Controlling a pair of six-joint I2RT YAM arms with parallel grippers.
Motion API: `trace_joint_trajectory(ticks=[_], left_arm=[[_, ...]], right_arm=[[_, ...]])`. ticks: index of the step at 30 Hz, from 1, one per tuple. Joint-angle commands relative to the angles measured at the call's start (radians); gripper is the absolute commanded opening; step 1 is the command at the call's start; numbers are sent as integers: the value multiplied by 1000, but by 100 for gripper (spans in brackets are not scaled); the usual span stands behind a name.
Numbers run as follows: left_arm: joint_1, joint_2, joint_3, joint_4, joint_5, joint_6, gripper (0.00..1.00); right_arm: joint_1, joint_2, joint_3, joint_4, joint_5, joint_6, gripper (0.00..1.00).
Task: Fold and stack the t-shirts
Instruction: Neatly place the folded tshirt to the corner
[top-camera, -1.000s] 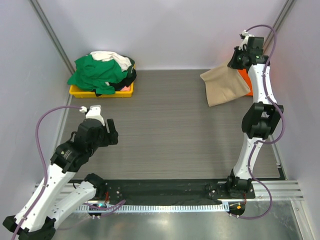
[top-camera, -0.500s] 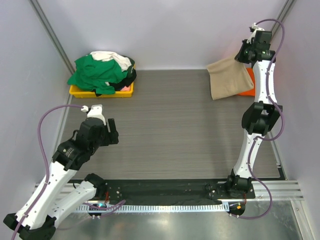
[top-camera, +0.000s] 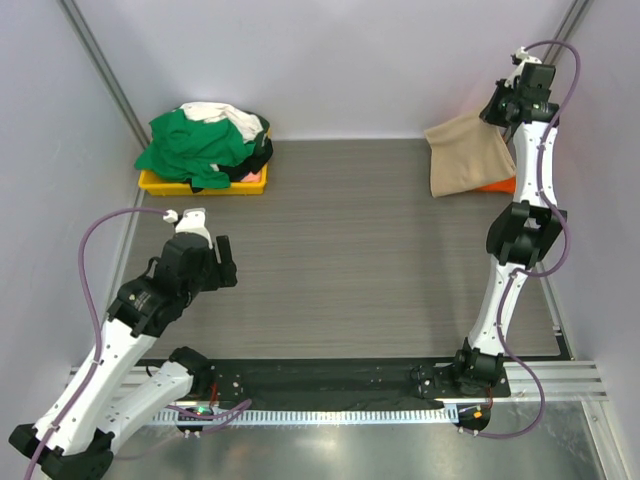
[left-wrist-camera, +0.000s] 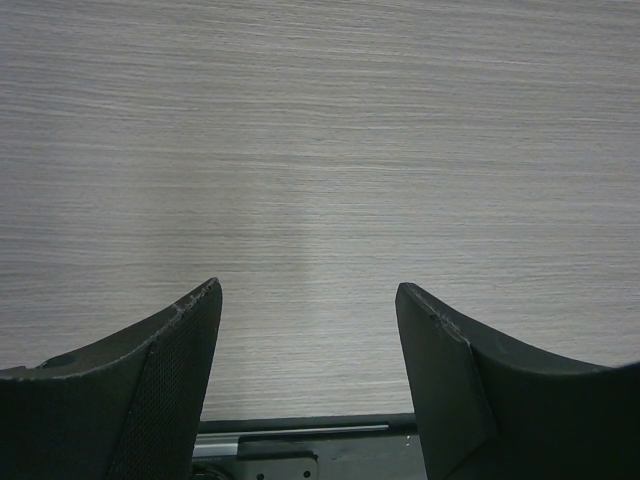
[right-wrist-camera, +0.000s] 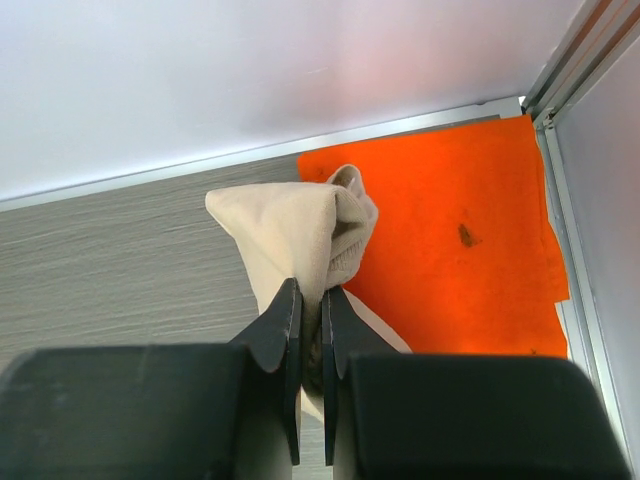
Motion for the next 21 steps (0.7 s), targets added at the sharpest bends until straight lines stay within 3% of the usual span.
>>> trace_joint_trajectory(ticks=[1, 13, 21], left_arm=[[9, 3, -3, 45, -15, -10, 71], [7, 3, -3, 42, -23, -13, 71], [9, -7, -6, 42, -29, -15, 72]], right_arm=[[-16, -3, 63, 80, -25, 2, 1], [-85, 146, 58, 248, -33, -35, 1], [-97, 365, 66, 590, 93, -6, 5]])
